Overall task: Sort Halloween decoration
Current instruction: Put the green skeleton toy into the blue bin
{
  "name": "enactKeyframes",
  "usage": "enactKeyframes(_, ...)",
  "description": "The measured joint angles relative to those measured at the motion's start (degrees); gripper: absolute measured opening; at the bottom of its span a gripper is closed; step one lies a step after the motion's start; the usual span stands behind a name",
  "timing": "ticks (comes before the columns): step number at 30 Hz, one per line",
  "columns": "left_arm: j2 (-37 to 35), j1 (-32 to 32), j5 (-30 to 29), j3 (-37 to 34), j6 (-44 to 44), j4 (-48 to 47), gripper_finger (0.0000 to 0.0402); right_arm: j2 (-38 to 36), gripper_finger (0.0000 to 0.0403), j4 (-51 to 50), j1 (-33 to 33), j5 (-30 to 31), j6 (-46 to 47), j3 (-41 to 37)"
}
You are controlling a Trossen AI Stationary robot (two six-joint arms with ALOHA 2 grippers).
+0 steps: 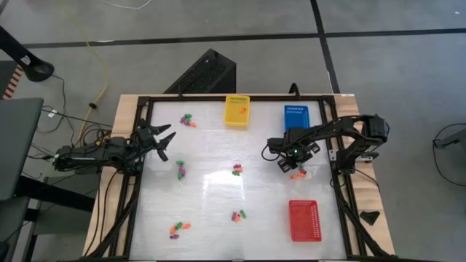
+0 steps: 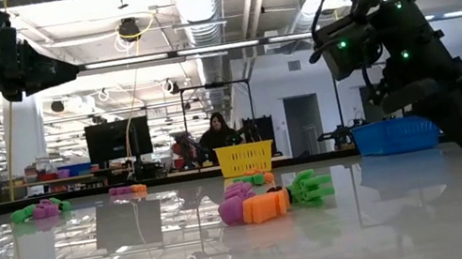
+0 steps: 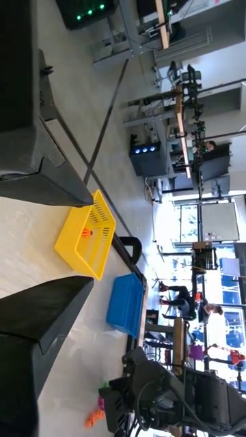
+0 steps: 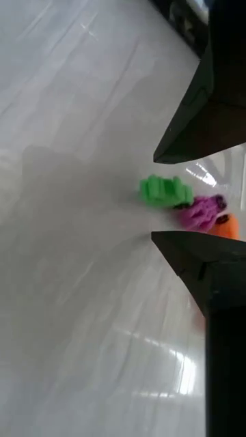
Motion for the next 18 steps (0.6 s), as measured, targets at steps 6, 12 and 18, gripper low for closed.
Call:
enactKeyframes(6, 0.0, 0.0, 0.0, 0.0, 0.0, -0.2, 0.0169, -0.2, 0.0163, 3.8, -0.2, -2.2, -1.5, -3.1)
enactKeyframes(12, 0.0, 0.0, 0.0, 0.0, 0.0, -0.2, 0.0169, -0.1, 0.0063, 0.8, -0.8, -0.2, -4.7, -1.6)
enactKeyframes(18, 0.0, 0.0, 0.0, 0.0, 0.0, 0.1, 0.0169, 0.1, 0.0052, -7.2, -0.9, 4.9, -8.8, 7.2)
